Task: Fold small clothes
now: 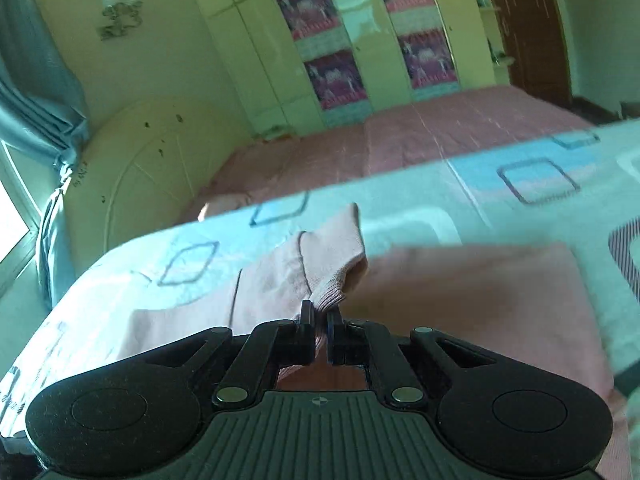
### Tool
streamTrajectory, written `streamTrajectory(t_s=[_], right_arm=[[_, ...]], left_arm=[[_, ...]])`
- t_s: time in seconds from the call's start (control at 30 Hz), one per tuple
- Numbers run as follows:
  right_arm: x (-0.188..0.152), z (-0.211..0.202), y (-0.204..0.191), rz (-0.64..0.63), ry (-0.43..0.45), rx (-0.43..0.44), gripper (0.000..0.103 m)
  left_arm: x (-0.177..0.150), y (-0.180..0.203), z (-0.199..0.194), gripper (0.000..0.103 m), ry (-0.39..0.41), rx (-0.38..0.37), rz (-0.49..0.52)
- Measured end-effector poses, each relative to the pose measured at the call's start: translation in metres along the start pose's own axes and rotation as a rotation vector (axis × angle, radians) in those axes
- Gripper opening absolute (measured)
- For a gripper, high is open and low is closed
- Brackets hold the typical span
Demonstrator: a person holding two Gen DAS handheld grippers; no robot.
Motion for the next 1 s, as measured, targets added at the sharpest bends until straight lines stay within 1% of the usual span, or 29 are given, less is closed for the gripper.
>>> streamTrajectory(t_s=[0.07, 0.2, 0.37, 0.5, 0.53, 0.57, 0.6, 0.63, 0.67, 0.7, 0.73, 0.8, 0.87, 0.9, 1.0], right_arm=[[-0.016, 0.000, 0.010, 0.008, -0.024, -0.019, 0.004], [-0.036, -0.005, 0.022, 0.052, -0.050, -0.029, 0.004], [-0.049, -0.010, 0.029, 0.083, -0.065, -0.036, 0.004], [-0.053, -0.003, 0.036, 0.102, -0.085, -0.042, 0.004], [-0.054, -0.003, 0.037, 0.103, -0.091, -0.041, 0.004], [-0.053, -0.004, 0.038, 0.098, -0.102, -0.051, 0.005], [-0.050, -0.007, 0.039, 0.083, -0.106, -0.073, 0.006], [-0.045, -0.014, 0.039, 0.062, -0.080, -0.101, 0.026], [-0.040, -0.023, 0.039, 0.044, -0.036, -0.104, 0.046], [-0.032, -0.028, 0.042, 0.038, -0.007, -0.088, 0.047], [-0.026, -0.027, 0.047, 0.053, -0.004, -0.085, 0.047], [-0.015, -0.014, 0.059, 0.118, -0.018, -0.076, 0.047], [-0.007, 0.009, 0.073, 0.208, -0.043, -0.049, 0.047], [-0.005, 0.021, 0.079, 0.242, -0.060, -0.054, 0.047], [-0.005, 0.045, 0.089, 0.322, -0.108, -0.028, 0.047]], left_arm=[[0.001, 0.000, 0.001, 0.011, -0.002, 0.000, -0.003], [0.001, -0.001, -0.001, 0.011, -0.010, -0.007, 0.003], [0.002, 0.001, 0.001, 0.011, -0.018, -0.004, 0.019], [0.002, 0.004, 0.004, 0.011, -0.026, -0.002, 0.036], [0.002, 0.004, 0.003, 0.013, -0.034, -0.013, 0.049], [0.003, 0.001, 0.000, 0.017, -0.044, -0.036, 0.056], [0.003, -0.004, -0.006, 0.031, -0.043, -0.055, 0.043], [0.003, -0.011, -0.015, 0.039, -0.029, -0.073, 0.027], [0.004, -0.018, -0.023, 0.051, 0.001, -0.080, 0.019], [0.008, -0.023, -0.029, 0.053, 0.036, -0.081, 0.013], [0.014, -0.026, -0.030, 0.053, 0.053, -0.085, 0.009], [0.032, -0.026, -0.017, 0.049, 0.067, -0.089, 0.007], [0.052, -0.018, 0.006, 0.047, 0.074, -0.110, 0.008], [0.061, -0.015, 0.020, 0.046, 0.072, -0.123, 0.000], [0.082, -0.014, 0.066, 0.043, 0.033, -0.161, -0.059]])
Point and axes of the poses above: each gripper's, at about its wrist camera, not at the fingertips, and z roughly the way its jaws point, y to its right, x to its top, the point moved 3 cm from there along z, roughly the way its jaws point, and after that the axes turned 4 degrees about y, right-handed, at the moved point
